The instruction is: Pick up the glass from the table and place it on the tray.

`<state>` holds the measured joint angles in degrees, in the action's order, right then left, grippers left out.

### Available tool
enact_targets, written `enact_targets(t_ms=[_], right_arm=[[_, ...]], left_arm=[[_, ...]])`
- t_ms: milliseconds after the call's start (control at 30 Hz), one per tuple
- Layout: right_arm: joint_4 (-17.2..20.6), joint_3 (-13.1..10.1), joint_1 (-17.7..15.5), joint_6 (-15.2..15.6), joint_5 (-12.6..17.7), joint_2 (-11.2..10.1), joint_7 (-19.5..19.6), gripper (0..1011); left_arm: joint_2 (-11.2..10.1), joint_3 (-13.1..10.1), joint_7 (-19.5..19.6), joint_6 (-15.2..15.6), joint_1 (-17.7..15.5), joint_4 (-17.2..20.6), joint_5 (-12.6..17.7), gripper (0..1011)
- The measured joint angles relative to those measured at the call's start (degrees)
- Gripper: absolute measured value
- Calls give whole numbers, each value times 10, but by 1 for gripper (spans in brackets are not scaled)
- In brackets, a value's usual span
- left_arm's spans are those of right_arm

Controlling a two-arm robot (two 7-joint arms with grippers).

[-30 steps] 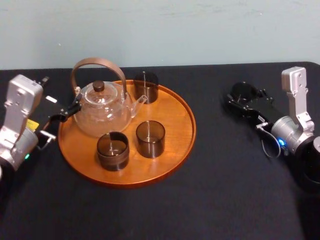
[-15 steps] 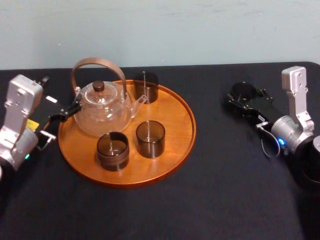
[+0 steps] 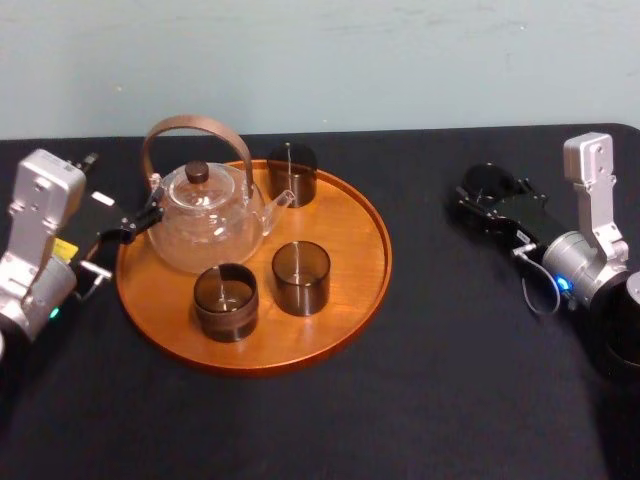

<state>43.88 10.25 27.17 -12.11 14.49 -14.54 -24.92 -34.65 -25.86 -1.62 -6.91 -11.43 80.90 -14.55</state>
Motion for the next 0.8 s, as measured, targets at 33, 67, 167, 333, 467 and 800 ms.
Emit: enact_targets(t_ms=[33,67,167,333,467,800], right_arm=[[0,0,0,0,0,0,0,905],[0,0,0,0,0,0,0,905],[0,0,0,0,0,0,0,905],[1,0,0,0,0,0,0,905],[1,0,-1,0,0,0,0,905],[1,0,-1,0,0,0,0,905]], left_arm=[[0,0,0,0,0,0,0,1010],[0,0,0,0,0,0,0,1009],[0,0,0,0,0,0,0,1010],[0,0,0,0,0,0,0,1010],[0,0,0,0,0,0,0,1010],[0,0,0,0,0,0,0,1010]])
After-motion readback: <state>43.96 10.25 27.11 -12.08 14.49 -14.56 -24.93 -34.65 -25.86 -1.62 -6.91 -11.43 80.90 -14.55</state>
